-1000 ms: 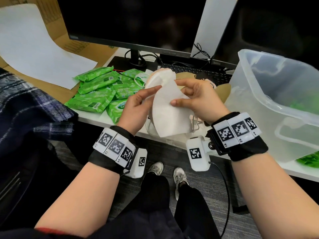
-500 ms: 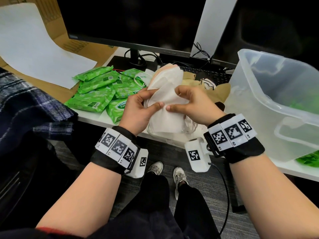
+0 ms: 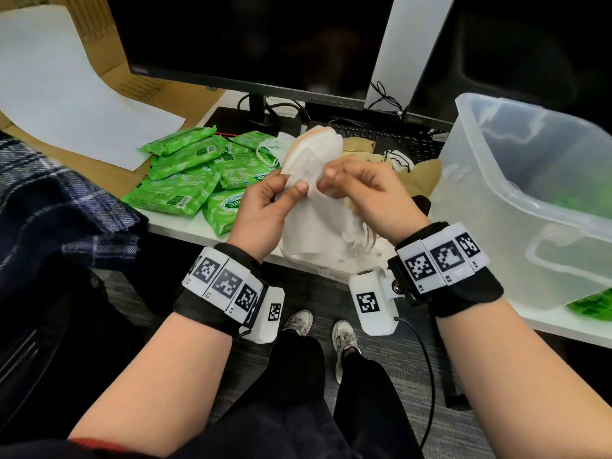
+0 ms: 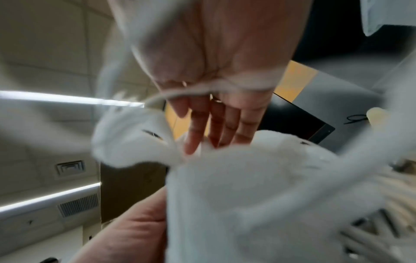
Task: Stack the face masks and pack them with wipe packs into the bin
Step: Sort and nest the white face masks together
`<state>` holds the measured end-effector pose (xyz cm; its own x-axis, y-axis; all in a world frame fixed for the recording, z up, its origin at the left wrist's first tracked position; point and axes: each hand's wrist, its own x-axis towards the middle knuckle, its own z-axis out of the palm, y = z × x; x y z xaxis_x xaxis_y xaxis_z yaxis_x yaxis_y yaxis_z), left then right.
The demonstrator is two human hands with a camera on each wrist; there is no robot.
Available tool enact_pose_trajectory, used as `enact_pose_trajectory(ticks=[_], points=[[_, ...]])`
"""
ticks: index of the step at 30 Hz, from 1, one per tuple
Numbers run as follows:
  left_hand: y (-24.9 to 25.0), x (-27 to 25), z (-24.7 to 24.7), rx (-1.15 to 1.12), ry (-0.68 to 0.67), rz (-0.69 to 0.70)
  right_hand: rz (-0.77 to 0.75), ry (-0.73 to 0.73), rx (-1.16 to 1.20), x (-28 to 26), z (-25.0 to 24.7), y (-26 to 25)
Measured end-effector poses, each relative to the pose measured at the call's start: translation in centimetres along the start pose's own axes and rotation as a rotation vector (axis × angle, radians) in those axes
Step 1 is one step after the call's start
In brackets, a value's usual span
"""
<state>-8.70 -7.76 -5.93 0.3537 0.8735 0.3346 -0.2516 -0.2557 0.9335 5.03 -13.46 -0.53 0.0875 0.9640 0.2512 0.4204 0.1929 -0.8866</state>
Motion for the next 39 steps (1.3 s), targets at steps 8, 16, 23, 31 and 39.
enact_pose_trajectory(ticks=[8,16,23,31,39], points=[[-0.7,-0.2,0.4,0.021,0.075,-0.028,0.113,-0.022,0.051,0.3,0.2,0.2],[-0.6,0.1,0.1,0.133,0.108,-0.028,0.197,-0.076,-0.197,0.4,0.2,0.3],[-0.8,0.3,-0.7,0.190,0.188,-0.054,0.303,-0.100,-0.301,0.2,-1.8,0.1],[0.0,-0.4,0.8,0.102,0.073,-0.033,0.078,-0.017,-0.429,1.0,-0.2,1.0],[0.6,-0.7,0.9,0.051,0.000,-0.049,0.014,0.127,-0.289,1.3,-0.4,1.0]])
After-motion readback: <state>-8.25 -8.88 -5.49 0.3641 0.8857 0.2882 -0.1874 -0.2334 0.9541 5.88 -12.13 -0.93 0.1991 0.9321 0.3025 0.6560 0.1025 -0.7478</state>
